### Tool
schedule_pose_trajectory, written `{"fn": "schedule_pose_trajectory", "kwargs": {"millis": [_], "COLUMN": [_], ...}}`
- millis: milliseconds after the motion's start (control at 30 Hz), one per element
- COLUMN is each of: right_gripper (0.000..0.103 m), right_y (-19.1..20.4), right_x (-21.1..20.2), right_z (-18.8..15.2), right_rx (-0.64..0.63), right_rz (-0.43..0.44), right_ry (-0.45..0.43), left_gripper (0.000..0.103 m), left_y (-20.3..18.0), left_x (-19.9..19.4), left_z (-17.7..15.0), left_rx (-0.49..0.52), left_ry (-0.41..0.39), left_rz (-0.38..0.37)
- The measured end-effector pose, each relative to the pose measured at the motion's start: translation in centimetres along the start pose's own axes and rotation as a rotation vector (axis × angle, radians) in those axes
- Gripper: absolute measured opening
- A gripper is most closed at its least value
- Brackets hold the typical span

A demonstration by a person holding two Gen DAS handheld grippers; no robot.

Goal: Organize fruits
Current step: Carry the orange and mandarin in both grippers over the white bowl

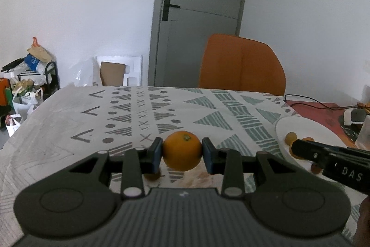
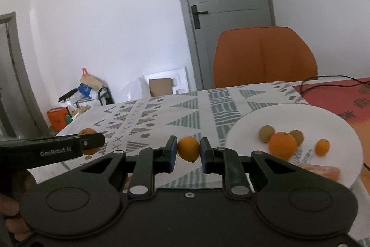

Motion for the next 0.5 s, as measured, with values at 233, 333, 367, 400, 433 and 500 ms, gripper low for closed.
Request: {"fn": "schedule_pose_trajectory", "kwargs": {"millis": [233,333,367,400,433,500], "right_gripper": [0.02,0.02,0.02,0.02,0.02,0.02], "right_y": [-2.9,-4.1,-4.5,-4.8,-5.2,-6.0], "right_x": [-0.9,-1.0,-1.0,-1.1,-1.1,-1.3], "right_z": [-0.1,-0.2,-0.2,-0.3,-0.3,-0.3], "right_rx": [0.043,0.059,0.066,0.072,0.078,0.087], "right_rz": [-0.018,-0.03,-0.035,-0.038,-0.043,-0.054], "right_ry": [-0.021,-0.025,-0.026,-0.028,-0.03,-0.034], "left_gripper": [0.035,0.035,0.035,0.035,0.035,0.035], "left_y": [-2.7,-3.8,-4.1,-4.5,-4.8,-5.4], "left_x": [0.4,0.7,0.8,0.9,1.0,1.3], "left_z": [0.5,0.8,0.9,1.0,1.0,1.2], "left_rx": [0.04,0.058,0.063,0.067,0.072,0.08], "left_ry": [-0.001,-0.004,-0.003,-0.002,-0.001,0.001], "left_rz": [-0.023,-0.029,-0.033,-0.037,-0.041,-0.05]}}
Point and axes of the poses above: each gripper's, at about its wrist camera, not at the fingertips, and x roughly the way its jaws point, y to its left, z to its top, the point moved 6 cm from there along x, roughly the way its jaws point, and after that the axes turned 11 degrees about y, right-handed, at the moved point
